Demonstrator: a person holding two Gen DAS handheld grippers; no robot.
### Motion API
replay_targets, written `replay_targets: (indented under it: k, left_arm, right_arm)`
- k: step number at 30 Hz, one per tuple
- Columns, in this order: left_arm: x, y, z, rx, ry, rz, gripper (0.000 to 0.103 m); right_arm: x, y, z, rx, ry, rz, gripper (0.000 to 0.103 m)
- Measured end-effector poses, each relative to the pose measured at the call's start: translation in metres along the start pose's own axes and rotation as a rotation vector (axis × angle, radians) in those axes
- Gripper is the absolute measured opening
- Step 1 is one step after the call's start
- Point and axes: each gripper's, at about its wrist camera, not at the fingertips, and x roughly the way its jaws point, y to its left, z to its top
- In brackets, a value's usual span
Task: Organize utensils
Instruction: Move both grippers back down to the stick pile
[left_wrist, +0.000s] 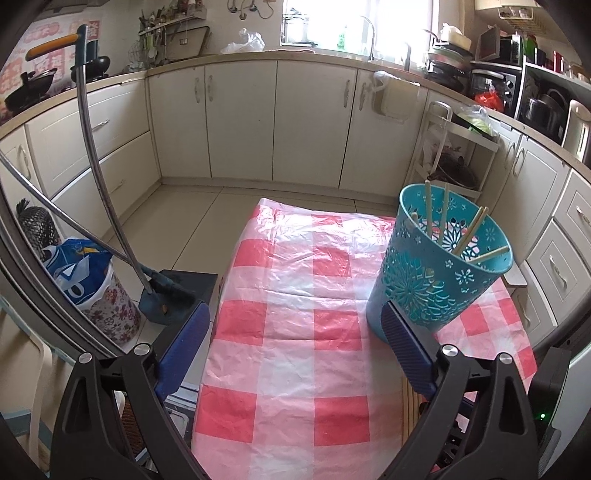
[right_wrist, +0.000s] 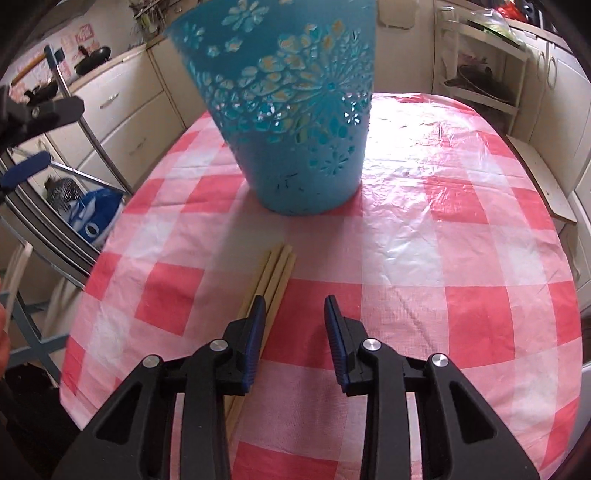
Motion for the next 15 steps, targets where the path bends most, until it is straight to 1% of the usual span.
replay_targets:
  k: [6, 9, 11, 13, 15]
  left_arm:
    - [0.009, -0.011, -0.007, 0.049, 0.040, 0.003, 0.091]
    - [0.019, -0.020, -0.016, 0.082, 0.084, -0.010, 0.091]
    - [0.027, -0.027, -0.024, 0.103, 0.121, -0.020, 0.091]
    - [0.033, -0.033, -0.031, 0.124, 0.148, -0.022, 0.091]
    - [0.040, -0.042, -0.040, 0.155, 0.178, -0.022, 0.091]
  right_arm:
    - [0.004, 0.005, 0.000, -0.033, -0.001, -0.004, 0.032]
    - [0.005, 0.010, 0.000, -0.058, -0.003, 0.004, 0.031]
    - [0.005, 0.011, 0.000, -0.078, -0.002, -0.007, 0.028]
    - [0.006, 0.008, 0.000, -0.081, 0.017, -0.008, 0.019]
    - [0.006, 0.007, -0.002, -0.103, 0.015, -0.019, 0.016]
